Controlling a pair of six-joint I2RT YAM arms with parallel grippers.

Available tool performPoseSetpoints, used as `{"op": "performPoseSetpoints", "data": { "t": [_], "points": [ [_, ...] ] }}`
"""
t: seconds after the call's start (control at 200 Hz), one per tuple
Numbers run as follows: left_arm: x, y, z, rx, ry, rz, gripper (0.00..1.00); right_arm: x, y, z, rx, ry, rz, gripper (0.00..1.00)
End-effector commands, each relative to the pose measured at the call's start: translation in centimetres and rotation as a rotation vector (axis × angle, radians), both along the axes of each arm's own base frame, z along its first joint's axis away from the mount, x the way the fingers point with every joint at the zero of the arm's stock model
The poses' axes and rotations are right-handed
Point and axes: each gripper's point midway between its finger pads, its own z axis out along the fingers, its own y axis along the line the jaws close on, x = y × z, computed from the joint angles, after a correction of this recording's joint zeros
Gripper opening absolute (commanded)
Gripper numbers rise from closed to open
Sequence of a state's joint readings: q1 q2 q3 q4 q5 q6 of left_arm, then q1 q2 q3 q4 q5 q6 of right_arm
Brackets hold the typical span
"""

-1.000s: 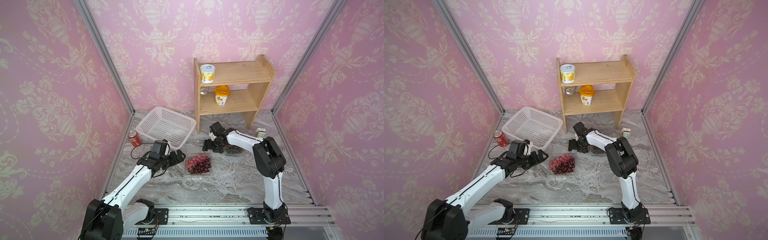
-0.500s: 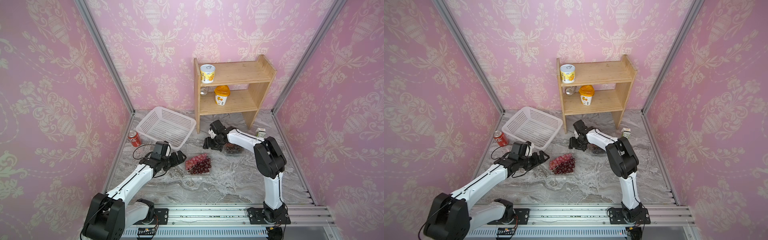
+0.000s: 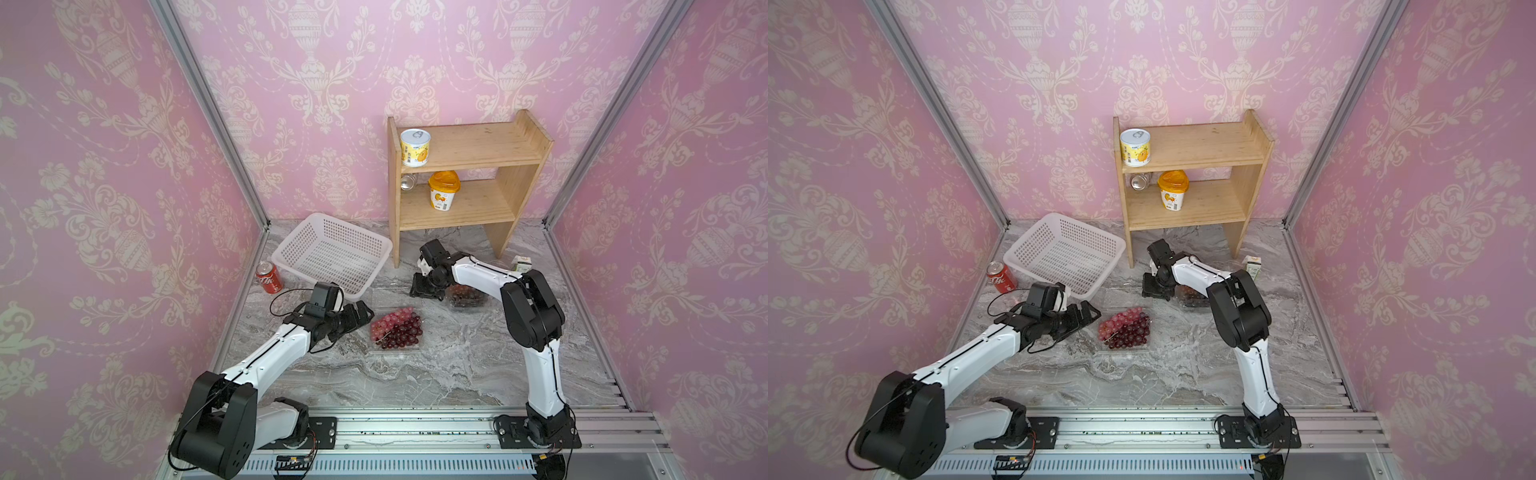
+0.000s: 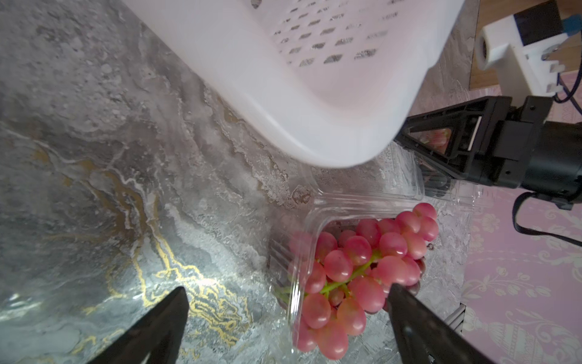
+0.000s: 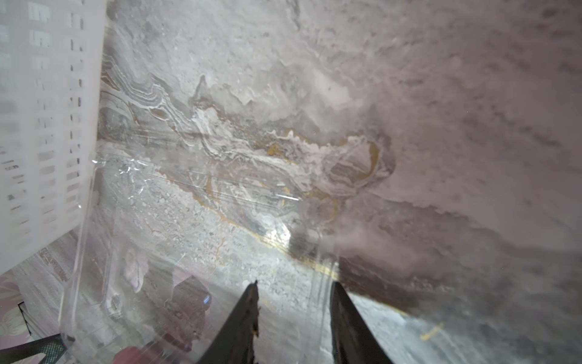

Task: Pack grapes into containers
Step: Close the packing box at the center of the board.

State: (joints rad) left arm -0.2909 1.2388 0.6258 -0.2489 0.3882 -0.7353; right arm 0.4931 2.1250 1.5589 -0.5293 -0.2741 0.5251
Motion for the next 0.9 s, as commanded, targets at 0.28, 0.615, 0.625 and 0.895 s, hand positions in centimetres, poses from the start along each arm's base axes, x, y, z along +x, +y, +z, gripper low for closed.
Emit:
{"op": "performPoseSetpoints", "data": {
  "t": [0.28,0.615,0.625,0.895],
  "points": [
    [0.9,-0.6,0.7,-0.030,-0.011,0.001,0.99,1.0,0.1,1.2,0.019,-0.029,-0.003,0.14],
    [1.1,-0.4,0.9,-0.020,-0.020,0.000,0.99,1.0,-0.3,3.3,0.027,-0.076,-0.008,0.04],
    [1.1,-0.5,1.0,-0.019,-0.021,-0.001,0.99,0.9,-0.3,3.4,0.028,-0.078,-0.008,0.04],
    [3.2,-1.0,3.0,-0.019,-0.064,-0.009,0.99,0.3,-1.7,5.9,0.025,-0.161,-0.026,0.00]
  ]
}}
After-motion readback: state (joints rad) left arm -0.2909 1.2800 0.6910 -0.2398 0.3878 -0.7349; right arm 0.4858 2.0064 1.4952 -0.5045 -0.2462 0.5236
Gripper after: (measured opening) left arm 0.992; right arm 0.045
